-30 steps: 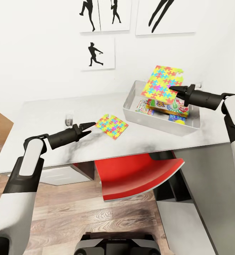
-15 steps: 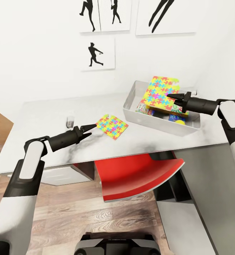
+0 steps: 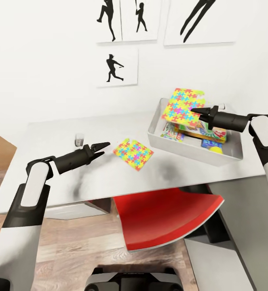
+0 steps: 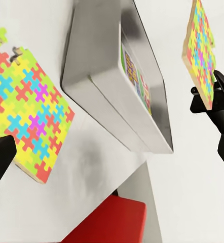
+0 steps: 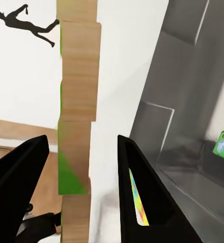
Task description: Put all the toys in the child's room - the three board games (two on the bed and one on the table), the two jigsaw puzzles on the table, and the tennis ball on the table - inside the toy box on the table in the child's room.
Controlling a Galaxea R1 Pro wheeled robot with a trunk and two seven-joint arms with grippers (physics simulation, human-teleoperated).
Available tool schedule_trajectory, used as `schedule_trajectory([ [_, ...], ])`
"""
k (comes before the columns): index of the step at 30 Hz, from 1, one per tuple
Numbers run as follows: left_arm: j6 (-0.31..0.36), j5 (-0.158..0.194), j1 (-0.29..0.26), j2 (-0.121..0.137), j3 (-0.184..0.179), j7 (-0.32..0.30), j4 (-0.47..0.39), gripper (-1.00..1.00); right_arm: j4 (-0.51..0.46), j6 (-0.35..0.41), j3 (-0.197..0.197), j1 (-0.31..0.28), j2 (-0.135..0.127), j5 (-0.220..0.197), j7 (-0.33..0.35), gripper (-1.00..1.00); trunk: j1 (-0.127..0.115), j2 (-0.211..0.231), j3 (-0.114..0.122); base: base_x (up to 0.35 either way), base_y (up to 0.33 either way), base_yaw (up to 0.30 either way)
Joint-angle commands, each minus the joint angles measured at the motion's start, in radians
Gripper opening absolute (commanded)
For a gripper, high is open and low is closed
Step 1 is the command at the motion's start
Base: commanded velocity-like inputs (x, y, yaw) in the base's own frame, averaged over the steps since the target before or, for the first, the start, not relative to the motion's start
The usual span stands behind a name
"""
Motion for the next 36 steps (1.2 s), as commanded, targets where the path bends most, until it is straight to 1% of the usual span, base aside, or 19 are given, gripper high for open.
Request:
schedule_trajectory([
  [1, 0.004, -0.010, 0.000, 0.000, 0.001, -0.010, -0.002, 1.00, 0.001, 0.000, 0.002, -0.001, -0.001, 0.006, 0.010, -1.00, 0.001, -0.002, -0.001, 0.106, 0.060, 0.000],
  [7, 0.002, -0.010, 0.001, -0.001, 0.000, -0.010, -0.008, 1.00, -0.001, 0.000, 0.002, 0.000, -0.003, 0.003, 0.011, -1.00, 0.001, -0.002, -0.001, 0.071, 0.040, 0.000],
  [10, 0.002, -0.010, 0.002, -0.001, 0.000, -0.009, -0.009, 1.00, -0.006, 0.000, 0.002, 0.001, -0.008, 0.002, 0.012, -1.00, 0.001, -0.002, -0.001, 0.030, 0.017, 0.000],
  [14, 0.001, -0.010, 0.002, -0.001, 0.000, -0.009, -0.011, 1.00, -0.030, 0.000, 0.004, 0.005, -0.021, 0.001, 0.013, -1.00, 0.001, -0.002, -0.001, 0.016, 0.009, 0.000],
  [18, 0.001, -0.010, 0.002, -0.001, 0.000, -0.009, -0.011, 1.00, -0.044, 0.000, 0.004, 0.006, -0.026, 0.000, 0.014, -1.00, 0.001, -0.002, -0.001, 0.009, 0.005, 0.000],
  [22, 0.001, -0.010, 0.002, -0.001, -0.001, -0.009, -0.011, 1.00, -0.058, 0.000, 0.001, 0.007, -0.036, 0.000, 0.014, -1.00, 0.001, -0.002, -0.001, 0.009, 0.003, 0.000],
  [25, 0.001, -0.010, 0.001, -0.001, -0.002, -0.008, -0.011, 1.00, -0.065, 0.000, 0.001, 0.008, -0.051, -0.001, 0.014, -1.00, 0.001, -0.002, -0.001, 0.068, -0.013, 0.000],
  [26, 0.001, -0.010, 0.001, -0.001, -0.002, -0.008, -0.011, 1.00, -0.065, 0.000, 0.001, 0.008, -0.051, -0.001, 0.014, -1.00, 0.001, -0.002, -0.001, 0.105, -0.030, 0.000],
  [29, 0.001, -0.013, 0.001, -0.002, -0.003, -0.008, -0.010, 1.00, -0.069, 0.000, 0.003, 0.008, -0.062, -0.002, 0.014, -1.00, 0.001, -0.002, -0.001, 0.162, -0.075, 0.000],
  [36, 0.000, -0.016, 0.002, -0.002, -0.002, -0.007, -0.011, 1.00, -0.072, 0.000, 0.004, 0.010, -0.070, -0.003, 0.014, -1.00, 0.001, -0.002, -0.001, 0.119, -0.061, 0.000],
])
